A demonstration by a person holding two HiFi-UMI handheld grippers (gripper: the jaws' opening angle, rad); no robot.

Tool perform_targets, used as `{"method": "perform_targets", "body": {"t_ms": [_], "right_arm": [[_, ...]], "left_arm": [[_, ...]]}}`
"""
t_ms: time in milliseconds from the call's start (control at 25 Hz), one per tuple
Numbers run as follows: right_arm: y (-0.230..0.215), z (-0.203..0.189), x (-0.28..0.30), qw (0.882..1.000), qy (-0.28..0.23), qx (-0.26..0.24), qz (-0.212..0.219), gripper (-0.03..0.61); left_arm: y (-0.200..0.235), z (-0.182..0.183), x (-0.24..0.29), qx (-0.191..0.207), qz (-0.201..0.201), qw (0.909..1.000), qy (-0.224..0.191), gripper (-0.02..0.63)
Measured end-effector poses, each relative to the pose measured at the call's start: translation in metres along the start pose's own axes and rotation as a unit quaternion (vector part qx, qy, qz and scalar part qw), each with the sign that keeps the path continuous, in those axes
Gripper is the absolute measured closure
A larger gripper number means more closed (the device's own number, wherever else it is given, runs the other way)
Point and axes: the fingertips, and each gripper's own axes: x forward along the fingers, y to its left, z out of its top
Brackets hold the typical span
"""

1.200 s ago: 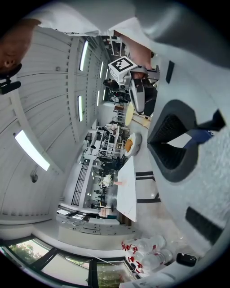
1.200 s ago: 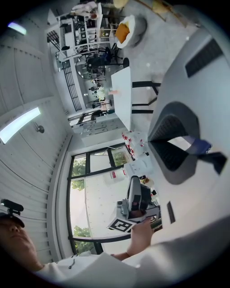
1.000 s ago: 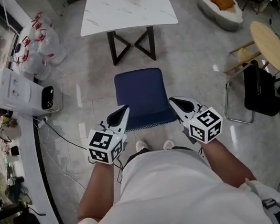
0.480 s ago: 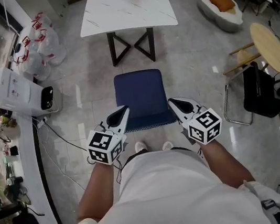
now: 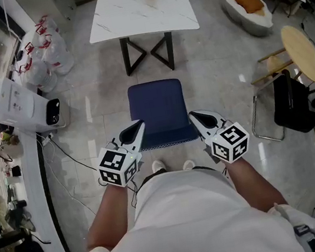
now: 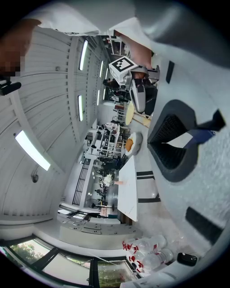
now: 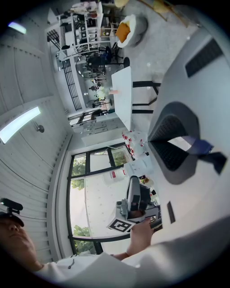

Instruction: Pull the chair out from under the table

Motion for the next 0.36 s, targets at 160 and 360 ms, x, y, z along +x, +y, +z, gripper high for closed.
{"method": "perform_targets", "body": {"t_ms": [160,360], "right_arm": [[-0.0010,-0.0013,-0.0003,1.000,0.000,0.001,0.000,0.574],[-0.0003,-0.0017,0.0012,1.000,-0.002,0.003,0.002,0.574]], "left_arm": [[0.0000,-0.0007,0.0006,-0.001,0.001,1.0000,0.000,0.609],[0.0006,-0.0013,-0.0008,0.002,0.003,1.0000,0.000,0.609]]}}
